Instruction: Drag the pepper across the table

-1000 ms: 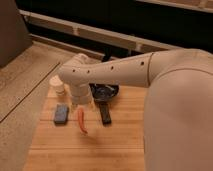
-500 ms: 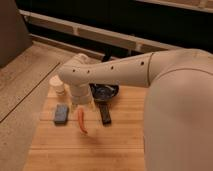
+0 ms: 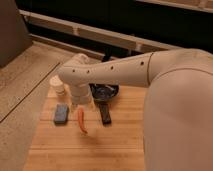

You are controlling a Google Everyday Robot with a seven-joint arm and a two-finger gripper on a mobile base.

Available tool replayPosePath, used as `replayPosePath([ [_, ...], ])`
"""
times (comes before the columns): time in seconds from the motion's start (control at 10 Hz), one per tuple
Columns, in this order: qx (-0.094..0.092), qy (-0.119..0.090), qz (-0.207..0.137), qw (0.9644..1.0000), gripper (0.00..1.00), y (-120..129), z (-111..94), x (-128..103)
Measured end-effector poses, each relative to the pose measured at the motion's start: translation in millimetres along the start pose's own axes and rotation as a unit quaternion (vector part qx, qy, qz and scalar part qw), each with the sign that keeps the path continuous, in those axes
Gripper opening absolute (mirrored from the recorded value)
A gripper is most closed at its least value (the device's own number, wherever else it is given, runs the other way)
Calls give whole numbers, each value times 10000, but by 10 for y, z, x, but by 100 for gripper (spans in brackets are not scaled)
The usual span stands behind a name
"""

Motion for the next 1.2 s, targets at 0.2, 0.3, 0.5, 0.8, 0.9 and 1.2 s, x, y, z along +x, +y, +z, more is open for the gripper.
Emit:
replayPosePath([
  [0.2, -5, -10, 390, 9992, 65, -47, 88, -191],
  [0.3, 29, 99, 537, 9985, 65, -61, 213, -254],
  [0.5, -15, 290, 591, 9978, 65, 6, 383, -267],
  [0.8, -92, 463, 449, 9979, 65, 134, 581, -355],
  [0.9, -101, 499, 398, 9979, 65, 170, 617, -365],
  [1.2, -143, 762, 277, 9966, 65, 240, 845, -396],
])
